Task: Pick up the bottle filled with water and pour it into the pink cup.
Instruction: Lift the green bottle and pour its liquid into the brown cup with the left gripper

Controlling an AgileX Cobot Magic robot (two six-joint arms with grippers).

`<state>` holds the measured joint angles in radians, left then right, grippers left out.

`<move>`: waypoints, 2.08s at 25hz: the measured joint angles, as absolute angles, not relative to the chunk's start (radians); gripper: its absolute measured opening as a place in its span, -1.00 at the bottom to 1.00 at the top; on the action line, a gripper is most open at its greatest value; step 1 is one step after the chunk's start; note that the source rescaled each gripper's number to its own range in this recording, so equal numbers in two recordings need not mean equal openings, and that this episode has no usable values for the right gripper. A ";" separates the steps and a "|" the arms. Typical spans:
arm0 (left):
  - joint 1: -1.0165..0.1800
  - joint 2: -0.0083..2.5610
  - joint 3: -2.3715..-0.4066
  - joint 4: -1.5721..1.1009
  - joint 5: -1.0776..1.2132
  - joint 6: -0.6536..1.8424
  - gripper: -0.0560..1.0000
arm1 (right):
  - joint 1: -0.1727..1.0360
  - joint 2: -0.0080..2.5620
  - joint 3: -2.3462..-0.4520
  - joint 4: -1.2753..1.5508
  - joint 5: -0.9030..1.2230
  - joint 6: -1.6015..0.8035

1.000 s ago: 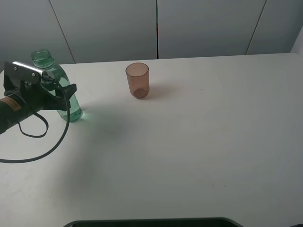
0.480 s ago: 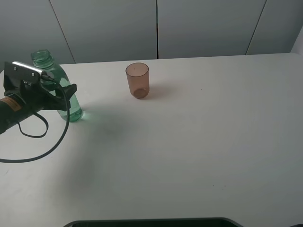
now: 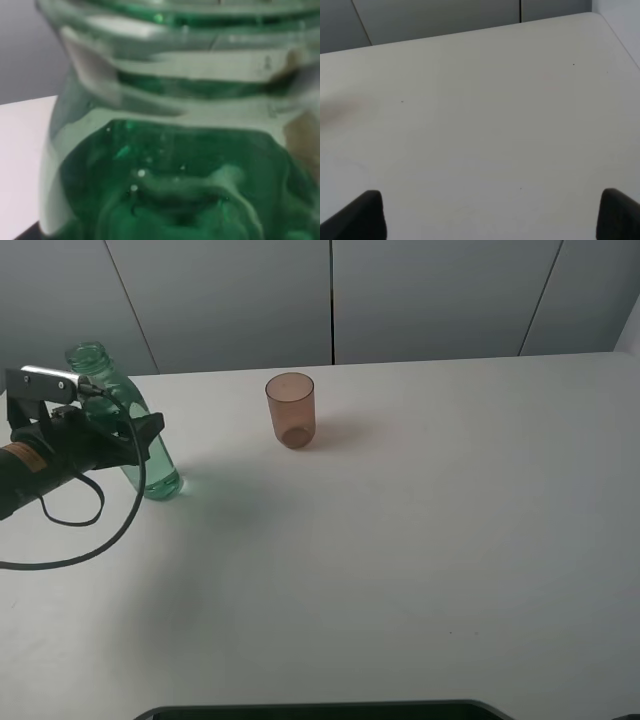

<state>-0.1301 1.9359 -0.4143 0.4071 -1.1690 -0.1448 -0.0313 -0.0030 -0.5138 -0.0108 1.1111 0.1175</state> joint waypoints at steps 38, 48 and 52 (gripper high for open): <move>-0.231 1.885 -1.094 1.212 -0.519 -0.258 -0.88 | -0.031 -0.003 -0.514 -0.011 1.111 0.118; -0.358 1.976 -1.176 1.204 -0.386 -0.105 -0.88 | -0.031 -0.003 -0.514 -0.011 1.111 0.118; -0.382 1.976 -1.190 1.198 -0.346 -0.024 -0.88 | -0.031 -0.003 -0.514 -0.011 1.111 0.118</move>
<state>-0.3819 1.9762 -1.1896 1.1975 -0.3461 -0.0240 -0.0313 -0.0030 -0.5138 -0.0108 1.1111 0.1175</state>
